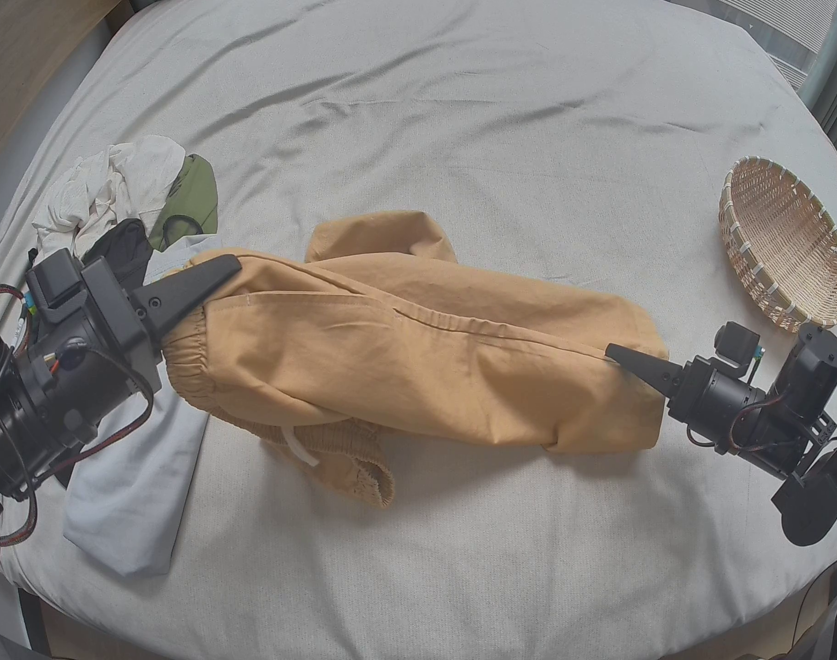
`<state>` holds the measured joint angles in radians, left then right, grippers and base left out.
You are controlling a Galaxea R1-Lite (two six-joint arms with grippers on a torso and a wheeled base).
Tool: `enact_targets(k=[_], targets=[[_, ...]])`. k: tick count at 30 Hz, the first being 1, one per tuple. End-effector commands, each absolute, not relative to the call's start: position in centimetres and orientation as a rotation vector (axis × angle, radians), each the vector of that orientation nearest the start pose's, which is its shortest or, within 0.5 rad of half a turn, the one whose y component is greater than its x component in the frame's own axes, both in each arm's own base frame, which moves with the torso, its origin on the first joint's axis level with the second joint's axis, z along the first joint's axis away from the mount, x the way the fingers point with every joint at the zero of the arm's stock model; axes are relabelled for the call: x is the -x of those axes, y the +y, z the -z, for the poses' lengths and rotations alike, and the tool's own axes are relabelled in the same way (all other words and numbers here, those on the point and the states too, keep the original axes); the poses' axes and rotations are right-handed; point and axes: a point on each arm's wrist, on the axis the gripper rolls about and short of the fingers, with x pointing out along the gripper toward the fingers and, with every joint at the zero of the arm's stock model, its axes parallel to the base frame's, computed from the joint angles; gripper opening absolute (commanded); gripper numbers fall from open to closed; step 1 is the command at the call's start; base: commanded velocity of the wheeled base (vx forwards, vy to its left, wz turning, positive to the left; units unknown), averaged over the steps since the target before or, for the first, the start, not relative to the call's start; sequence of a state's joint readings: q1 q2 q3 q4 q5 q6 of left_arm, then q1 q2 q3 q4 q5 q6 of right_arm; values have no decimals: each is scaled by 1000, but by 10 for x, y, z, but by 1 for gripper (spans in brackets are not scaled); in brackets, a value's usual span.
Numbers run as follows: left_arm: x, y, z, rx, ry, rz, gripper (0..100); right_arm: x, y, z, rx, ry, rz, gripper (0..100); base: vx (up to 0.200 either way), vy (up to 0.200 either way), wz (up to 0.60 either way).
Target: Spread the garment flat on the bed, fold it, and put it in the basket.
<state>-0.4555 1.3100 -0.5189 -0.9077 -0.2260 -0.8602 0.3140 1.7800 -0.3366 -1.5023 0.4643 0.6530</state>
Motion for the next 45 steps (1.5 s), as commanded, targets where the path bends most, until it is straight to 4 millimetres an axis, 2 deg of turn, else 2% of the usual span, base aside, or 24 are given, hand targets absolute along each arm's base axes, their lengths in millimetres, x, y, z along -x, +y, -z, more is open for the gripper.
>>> enact_targets(k=[1, 4, 7, 11, 12, 13, 16, 22, 24, 25, 29, 30, 31, 32, 33, 43, 45], targets=[[-177, -93, -227, 849, 197, 685, 0, -243, 90, -135, -625, 191, -769, 0, 0, 0, 0], [-174, -92, -223, 846, 209, 685, 0, -243, 89, -136, -631, 179, -769, 0, 0, 0, 0], [-170, -91, -223, 841, 186, 717, 0, -233, 86, -141, -627, 166, -775, 0, 0, 0, 0], [-168, -91, -237, 844, 101, 784, 0, -206, 79, -162, -617, 88, -808, 0, 0, 0, 0], [-169, -91, -238, 844, 98, 785, 0, -205, 79, -162, -617, 86, -810, 0, 0, 0, 0], [-170, -92, -248, 841, 56, 807, 0, -195, 76, -171, -612, 48, -823, 0, 0, 0, 0], [-174, -93, -264, 812, -10, 827, 0, -180, 70, -186, -603, -20, -845, 0, 0, 0, 0], [-176, -97, -279, 680, -96, 881, 0, -165, 63, -202, -596, -70, -847, 0, 0, 0, 0], [-177, -100, -291, 623, -150, 925, 0, -162, 60, -217, -591, -105, -846, 0, 0, 0, 0], [-177, -100, -293, 621, -156, 930, 0, -162, 60, -218, -589, -108, -843, 0, 0, 0, 0], [-174, -100, -316, 613, -229, 967, 0, -166, 50, -247, -576, -159, -793, 0, 0, 0, 0], [-174, -100, -317, 614, -231, 967, 0, -166, 49, -249, -576, -163, -791, 0, 0, 0, 0], [-172, -100, -320, 614, -233, 969, 0, -167, 45, -261, -570, -185, -771, 0, 0, 0, 0], [-172, -100, -321, 614, -235, 970, 0, -167, 45, -263, -569, -187, -770, 0, 0, 0, 0], [-167, -98, -324, 613, -244, 983, 0, -166, 42, -277, -563, -212, -758, 0, 0, 0, 0], [-144, -88, -346, 601, -298, 1045, 0, -127, 32, -354, -549, -282, -755, 0, 0, 0, 0], [-142, -87, -348, 601, -302, 1048, 0, -125, 31, -358, -547, -288, -757, 0, 0, 0, 0]])
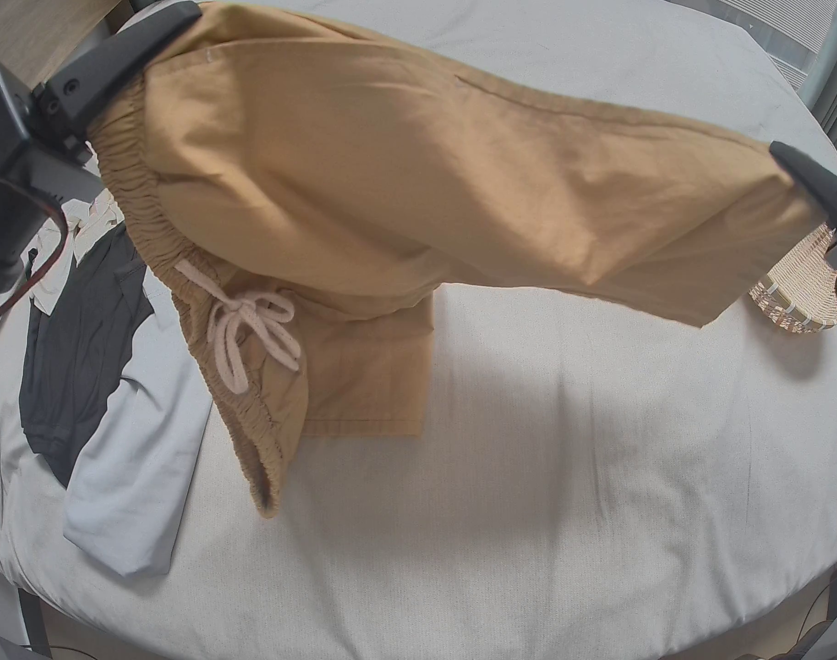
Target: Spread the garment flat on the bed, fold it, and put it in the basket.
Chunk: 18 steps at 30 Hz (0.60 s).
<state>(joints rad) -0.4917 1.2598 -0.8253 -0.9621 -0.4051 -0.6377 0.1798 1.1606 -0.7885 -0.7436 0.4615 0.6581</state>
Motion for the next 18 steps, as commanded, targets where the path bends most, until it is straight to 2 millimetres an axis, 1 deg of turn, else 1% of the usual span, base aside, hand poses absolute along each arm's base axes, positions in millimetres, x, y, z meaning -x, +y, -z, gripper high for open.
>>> enact_targets(k=[1, 2, 4, 7, 9, 10, 11, 12, 14, 18], targets=[[-138, -87, -352, 604, -312, 1058, 0, -119, 30, -369, -542, -306, -757, 0, 0, 0, 0], [-138, -87, -353, 604, -313, 1060, 0, -119, 30, -369, -542, -306, -757, 0, 0, 0, 0], [-134, -86, -360, 607, -324, 1064, 0, -109, 27, -384, -530, -341, -759, 0, 0, 0, 0], [-130, -83, -369, 610, -338, 1065, 0, -99, 26, -400, -522, -374, -770, 0, 0, 0, 0], [-129, -83, -372, 612, -340, 1069, 0, -94, 25, -408, -519, -390, -774, 0, 0, 0, 0], [-128, -83, -376, 612, -343, 1069, 0, -88, 24, -419, -514, -409, -780, 0, 0, 0, 0], [-128, -83, -377, 612, -345, 1068, 0, -85, 24, -423, -512, -418, -783, 0, 0, 0, 0], [-126, -82, -379, 613, -349, 1071, 0, -79, 23, -433, -507, -434, -788, 0, 0, 0, 0], [-123, -80, -381, 614, -354, 1073, 0, -72, 22, -441, -504, -448, -792, 0, 0, 0, 0], [-118, -77, -380, 623, -339, 1071, 0, -43, 18, -471, -475, -496, -835, 0, 0, 0, 0]])
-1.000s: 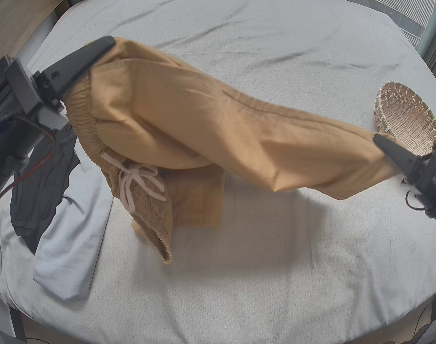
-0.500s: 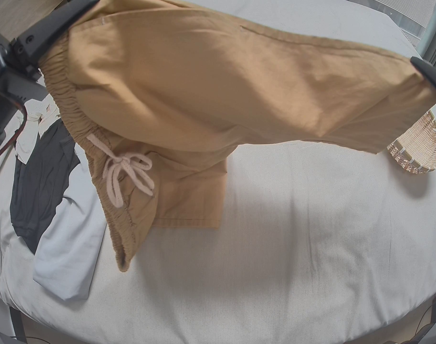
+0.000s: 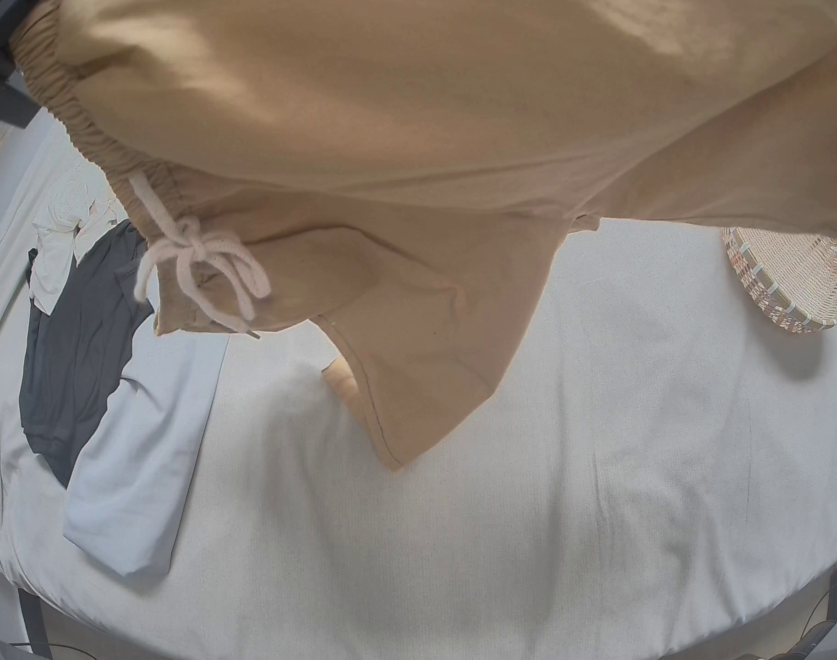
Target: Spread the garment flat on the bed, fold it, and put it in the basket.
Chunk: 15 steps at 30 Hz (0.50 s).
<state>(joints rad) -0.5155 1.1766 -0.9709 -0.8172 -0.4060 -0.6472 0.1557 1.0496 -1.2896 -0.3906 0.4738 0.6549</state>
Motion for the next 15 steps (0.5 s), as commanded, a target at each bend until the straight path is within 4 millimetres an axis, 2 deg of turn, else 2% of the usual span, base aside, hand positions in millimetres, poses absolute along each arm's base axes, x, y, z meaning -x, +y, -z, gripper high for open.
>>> enact_targets(k=[1, 4, 7, 9, 12, 14, 15], targets=[[-118, -77, -379, 622, -333, 1066, 0, -37, 17, -476, -471, -502, -841, 0, 0, 0, 0], [-115, -75, -379, 622, -335, 1070, 0, -19, 14, -492, -459, -520, -859, 0, 0, 0, 0], [-113, -74, -370, 623, -299, 1060, 0, -17, 14, -491, -463, -480, -858, 0, 0, 0, 0], [-111, -73, -358, 623, -251, 1041, 0, -27, 16, -480, -480, -413, -838, 0, 0, 0, 0], [-100, -66, -337, 622, -160, 1014, 0, -56, 18, -449, -487, -285, -768, 0, 0, 0, 0], [-92, -62, -329, 621, -112, 1000, 0, -63, 18, -431, -480, -237, -735, 0, 0, 0, 0], [-84, -57, -323, 620, -66, 985, 0, -71, 19, -414, -479, -191, -715, 0, 0, 0, 0]])
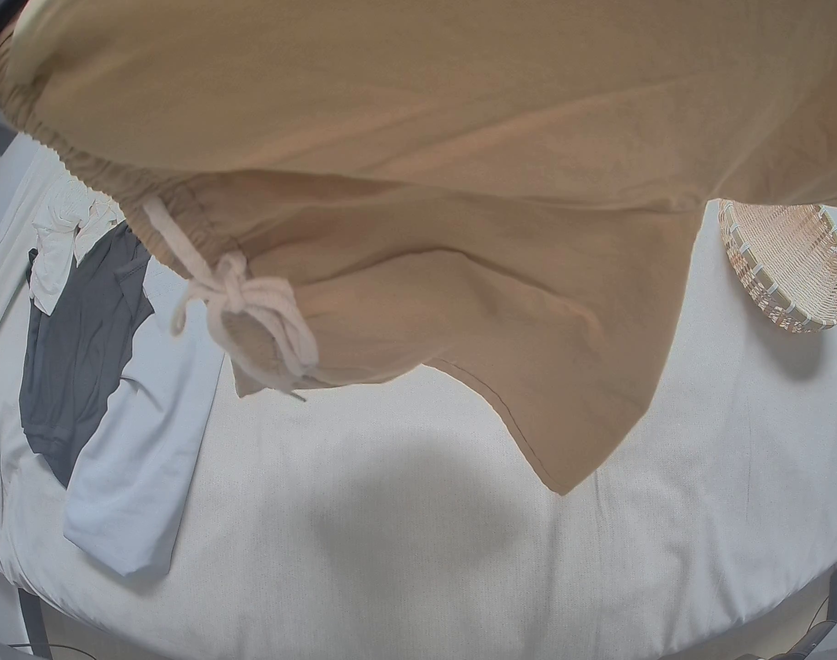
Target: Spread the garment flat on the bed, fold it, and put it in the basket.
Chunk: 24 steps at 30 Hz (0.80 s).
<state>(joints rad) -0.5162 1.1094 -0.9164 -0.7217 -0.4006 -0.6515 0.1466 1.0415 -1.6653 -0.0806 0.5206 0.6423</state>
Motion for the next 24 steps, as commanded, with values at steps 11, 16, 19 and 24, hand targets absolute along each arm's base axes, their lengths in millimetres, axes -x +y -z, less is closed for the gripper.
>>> enact_targets(k=[11, 16, 19, 24], targets=[[-78, -51, -304, 616, 67, 904, 0, -120, 22, -325, -509, -55, -665, 0, 0, 0, 0], [-96, -55, -302, 589, 74, 838, 0, -136, 24, -312, -518, -16, -656, 0, 0, 0, 0], [-111, -58, -302, 578, 56, 815, 0, -149, 25, -311, -519, -24, -658, 0, 0, 0, 0], [-132, -67, -299, 580, 60, 815, 0, -167, 26, -310, -519, -30, -660, 0, 0, 0, 0]])
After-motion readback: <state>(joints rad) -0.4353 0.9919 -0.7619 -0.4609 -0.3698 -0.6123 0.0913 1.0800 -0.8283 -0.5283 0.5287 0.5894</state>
